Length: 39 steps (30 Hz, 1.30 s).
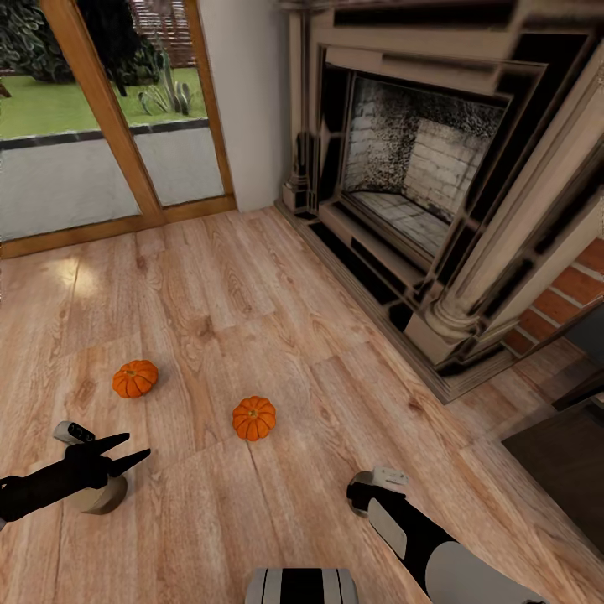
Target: Place each of the two pumpkins and all three candles from the living room inside a cabinet in the living room (use any cabinet), then make sure every cabinet is closed, and position the cauldron so it is next to a table in the living room.
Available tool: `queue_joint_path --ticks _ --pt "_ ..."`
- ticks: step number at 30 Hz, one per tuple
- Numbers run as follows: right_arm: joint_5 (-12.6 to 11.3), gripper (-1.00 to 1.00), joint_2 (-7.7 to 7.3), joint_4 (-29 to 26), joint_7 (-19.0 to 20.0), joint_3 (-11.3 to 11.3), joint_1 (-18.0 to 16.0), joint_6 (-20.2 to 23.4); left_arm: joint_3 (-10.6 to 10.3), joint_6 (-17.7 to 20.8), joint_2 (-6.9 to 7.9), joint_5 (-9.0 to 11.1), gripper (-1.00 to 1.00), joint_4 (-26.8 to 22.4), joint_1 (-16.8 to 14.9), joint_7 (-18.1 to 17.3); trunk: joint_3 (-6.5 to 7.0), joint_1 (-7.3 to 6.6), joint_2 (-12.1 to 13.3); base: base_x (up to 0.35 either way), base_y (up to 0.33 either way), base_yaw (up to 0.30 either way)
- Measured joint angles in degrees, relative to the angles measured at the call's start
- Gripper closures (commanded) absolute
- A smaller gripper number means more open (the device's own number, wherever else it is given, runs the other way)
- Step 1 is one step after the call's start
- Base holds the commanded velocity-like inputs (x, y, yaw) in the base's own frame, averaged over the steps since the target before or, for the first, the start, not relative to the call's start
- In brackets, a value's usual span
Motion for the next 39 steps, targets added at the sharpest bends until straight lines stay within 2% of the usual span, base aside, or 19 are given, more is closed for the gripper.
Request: queue_joint_path --ticks 3,15,27,29,36,39 --pt "-0.02 1.0 0.0 0.0 0.02 0.0 0.0 -0.06 0.0 0.0 0.0 -0.08 -1.0 0.0 0.0 0.0 0.67 -0.08 0.04 0.0 0.0 0.0" --pt "-0.13 1.0 0.0 0.0 -0.01 0.0 0.0 -0.09 0.0 0.0 0.0 0.07 -1.0 0.0 0.0 0.0 0.67 -0.07 0.04 0.0 0.0 0.0" --pt "0.02 1.0 -0.11 -0.65 1.12 0.0 0.0 0.04 0.0 0.0 0.03 0.05 -1.0 0.0 0.0 0.0 3.33 -0.39 0.2 0.0 0.0 0.0" --pt "-0.1 1.0 -0.28 -0.8 2.22 -0.03 0.0 0.17 0.0 0.0 0.06 0.09 -1.0 0.0 0.0 0.0 3.77 -0.44 0.23 0.0 0.0 0.0" --pt "-0.39 1.0 -0.48 -0.96 13.19 -0.49 0.01 4.97 0.07 0.0 0.19 0.14 -1.0 0.0 0.0 0.0 5.32 -0.62 0.32 0.0 0.0 0.0" --pt "-0.25 1.0 -0.45 -1.23 15.3 -0.46 0.0 6.48 0.08 0.0 0.25 0.16 -1.0 0.2 0.0 0.0 5.99 -0.69 0.36 0.0 0.0 0.0"
